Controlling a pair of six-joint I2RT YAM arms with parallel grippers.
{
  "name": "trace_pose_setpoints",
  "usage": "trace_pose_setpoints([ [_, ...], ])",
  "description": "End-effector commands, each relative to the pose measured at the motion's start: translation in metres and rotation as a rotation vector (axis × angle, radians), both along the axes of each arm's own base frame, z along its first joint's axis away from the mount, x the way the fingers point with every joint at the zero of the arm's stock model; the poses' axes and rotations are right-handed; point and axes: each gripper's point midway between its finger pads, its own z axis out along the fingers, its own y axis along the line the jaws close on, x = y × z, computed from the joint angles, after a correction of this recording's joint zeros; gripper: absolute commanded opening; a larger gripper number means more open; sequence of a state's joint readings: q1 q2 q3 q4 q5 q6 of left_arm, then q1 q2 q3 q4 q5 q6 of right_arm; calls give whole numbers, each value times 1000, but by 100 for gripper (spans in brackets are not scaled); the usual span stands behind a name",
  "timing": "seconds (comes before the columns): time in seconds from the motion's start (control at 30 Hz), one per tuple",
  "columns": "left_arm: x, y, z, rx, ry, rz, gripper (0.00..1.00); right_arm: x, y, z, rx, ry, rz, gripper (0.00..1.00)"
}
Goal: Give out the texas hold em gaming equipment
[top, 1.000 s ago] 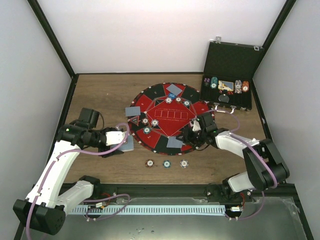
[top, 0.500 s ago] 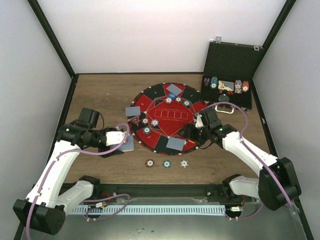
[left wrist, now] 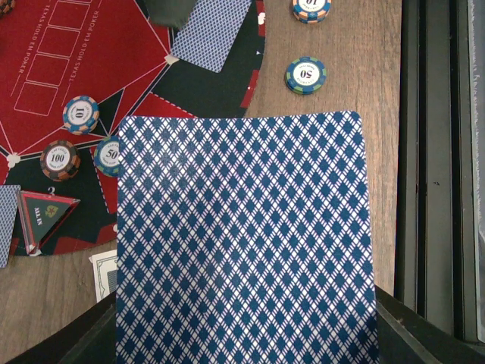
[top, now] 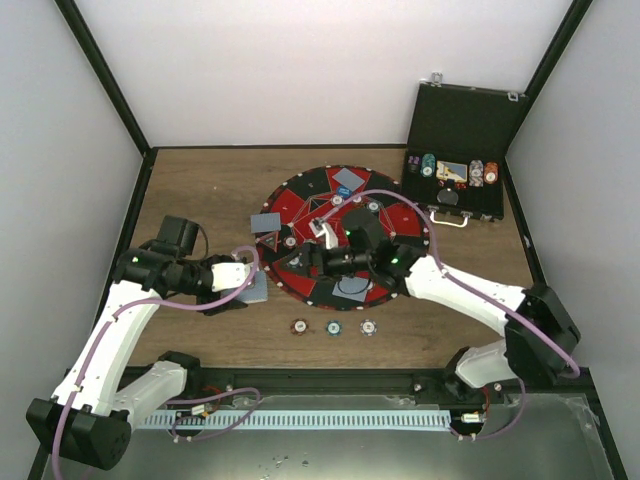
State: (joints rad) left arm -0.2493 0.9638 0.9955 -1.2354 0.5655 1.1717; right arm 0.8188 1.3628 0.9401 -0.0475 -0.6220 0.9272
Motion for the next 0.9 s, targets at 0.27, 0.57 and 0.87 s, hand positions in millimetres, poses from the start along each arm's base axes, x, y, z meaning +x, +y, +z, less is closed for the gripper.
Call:
trace_pose_setpoints([
  [0.27,2,-6,15,-42,-36,-22,4,-27,68,20,118,3,163,83],
  [0.57,1,-5,15,-41,-40,-23,4,-32,97,9,131,42,209,79],
  [0.87,0,-5,16,-40,-39,-22,4,-24,103,-13,113,80,194,70],
])
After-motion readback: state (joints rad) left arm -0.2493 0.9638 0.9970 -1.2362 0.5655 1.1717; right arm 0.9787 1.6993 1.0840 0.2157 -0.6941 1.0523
